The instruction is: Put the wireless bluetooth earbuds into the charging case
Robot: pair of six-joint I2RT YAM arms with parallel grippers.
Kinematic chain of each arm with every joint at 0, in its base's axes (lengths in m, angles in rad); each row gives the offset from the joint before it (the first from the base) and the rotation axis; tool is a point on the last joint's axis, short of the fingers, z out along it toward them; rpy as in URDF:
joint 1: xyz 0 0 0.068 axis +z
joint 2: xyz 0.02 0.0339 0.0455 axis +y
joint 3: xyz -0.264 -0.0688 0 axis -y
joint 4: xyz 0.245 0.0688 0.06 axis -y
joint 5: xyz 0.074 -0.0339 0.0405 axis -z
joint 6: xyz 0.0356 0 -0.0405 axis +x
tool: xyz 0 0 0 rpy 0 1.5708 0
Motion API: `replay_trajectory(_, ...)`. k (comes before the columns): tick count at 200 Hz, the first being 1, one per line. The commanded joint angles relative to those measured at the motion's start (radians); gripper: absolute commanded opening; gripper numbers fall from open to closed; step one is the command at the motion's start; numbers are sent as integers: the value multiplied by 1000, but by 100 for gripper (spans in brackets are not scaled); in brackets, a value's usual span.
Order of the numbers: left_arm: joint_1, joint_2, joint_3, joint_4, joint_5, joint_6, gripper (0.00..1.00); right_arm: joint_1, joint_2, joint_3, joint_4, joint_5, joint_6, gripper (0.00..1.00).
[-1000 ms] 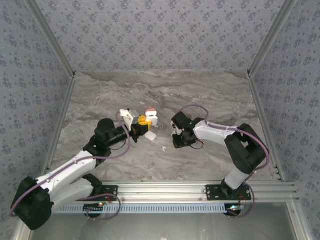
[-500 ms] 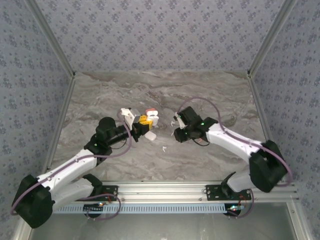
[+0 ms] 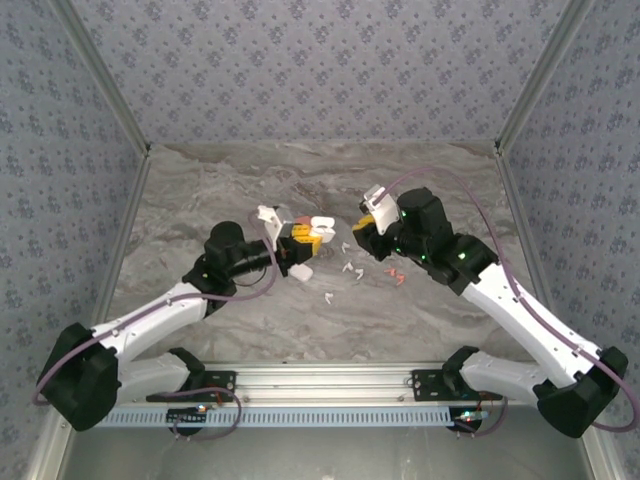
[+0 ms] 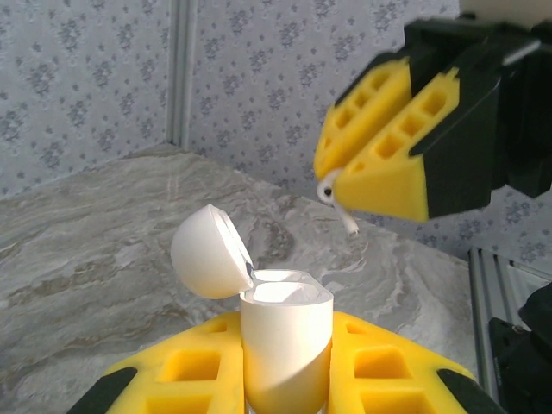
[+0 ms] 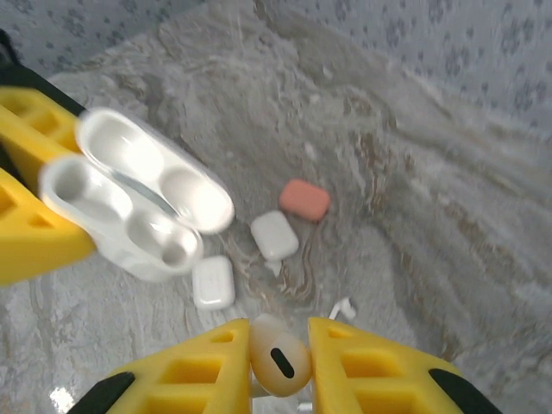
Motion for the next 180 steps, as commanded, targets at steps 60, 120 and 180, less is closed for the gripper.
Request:
replay_trajectory(60,-39,81,82,123,61,-45,0,33,8,54,83,-6,-128,23)
replay_trajectory(120,-46,81,86,124,62,-49,0,42,26,43,102,17,-124,23)
replay_trajectory(180,-47,81,88,119,60,-47,0,47,45,42,104,24,-134,23)
